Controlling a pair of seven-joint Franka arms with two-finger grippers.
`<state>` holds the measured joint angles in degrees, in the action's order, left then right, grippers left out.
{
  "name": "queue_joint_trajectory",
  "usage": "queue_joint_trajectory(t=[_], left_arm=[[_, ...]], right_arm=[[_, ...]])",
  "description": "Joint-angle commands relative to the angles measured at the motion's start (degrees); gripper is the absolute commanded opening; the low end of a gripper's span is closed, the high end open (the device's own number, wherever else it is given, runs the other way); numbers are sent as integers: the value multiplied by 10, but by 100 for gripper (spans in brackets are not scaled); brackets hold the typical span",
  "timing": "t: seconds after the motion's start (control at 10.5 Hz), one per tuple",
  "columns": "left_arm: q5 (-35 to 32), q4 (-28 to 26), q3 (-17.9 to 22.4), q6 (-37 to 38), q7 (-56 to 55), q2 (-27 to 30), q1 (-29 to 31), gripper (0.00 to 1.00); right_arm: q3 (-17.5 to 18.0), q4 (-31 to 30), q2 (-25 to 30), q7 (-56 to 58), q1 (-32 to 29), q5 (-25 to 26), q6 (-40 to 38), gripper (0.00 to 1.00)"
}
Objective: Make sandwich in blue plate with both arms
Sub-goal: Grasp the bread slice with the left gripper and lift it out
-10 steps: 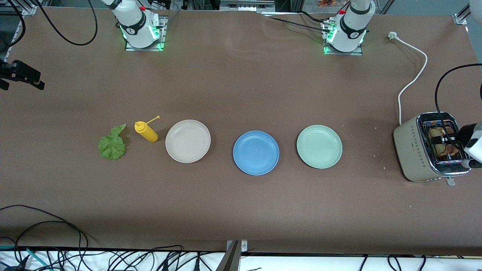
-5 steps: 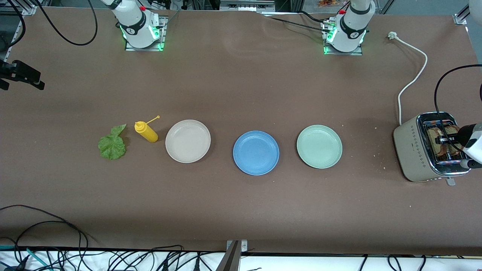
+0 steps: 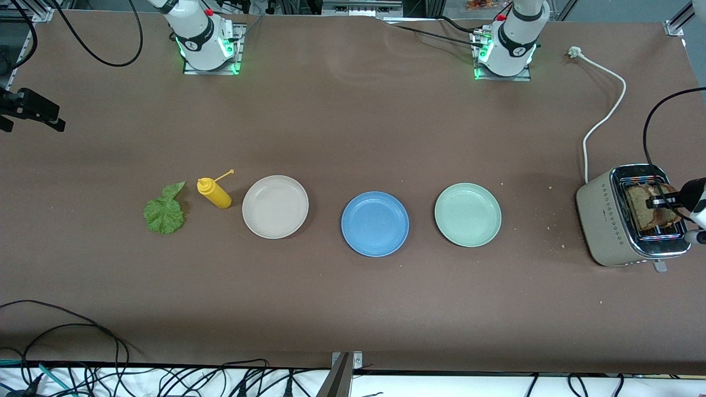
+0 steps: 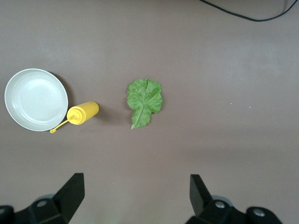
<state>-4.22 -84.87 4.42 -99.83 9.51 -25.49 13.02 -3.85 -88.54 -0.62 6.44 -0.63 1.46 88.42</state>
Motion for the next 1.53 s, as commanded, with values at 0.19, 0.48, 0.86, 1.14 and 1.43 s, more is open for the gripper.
queue_joint_trajectory(t=[0.19,0.48,0.86,1.14,1.43], left_arm=[[-8,86,-4,154,22,69,3,0],[-4,116,-9,177,22,69,0,0],[1,119,-5,175,21,62,-33,0],[18,119,-4,169,9,46,-70,0],[73,82,-3,126,-10,40,-96,0]], right_arm=[[1,11,0,1,-2,8,-11,100],[1,11,0,0,-1,8,-11,100],[1,11,0,0,-2,9,-11,100],[1,11,0,0,-1,8,-11,100],[1,11,0,-1,-2,8,-11,100]])
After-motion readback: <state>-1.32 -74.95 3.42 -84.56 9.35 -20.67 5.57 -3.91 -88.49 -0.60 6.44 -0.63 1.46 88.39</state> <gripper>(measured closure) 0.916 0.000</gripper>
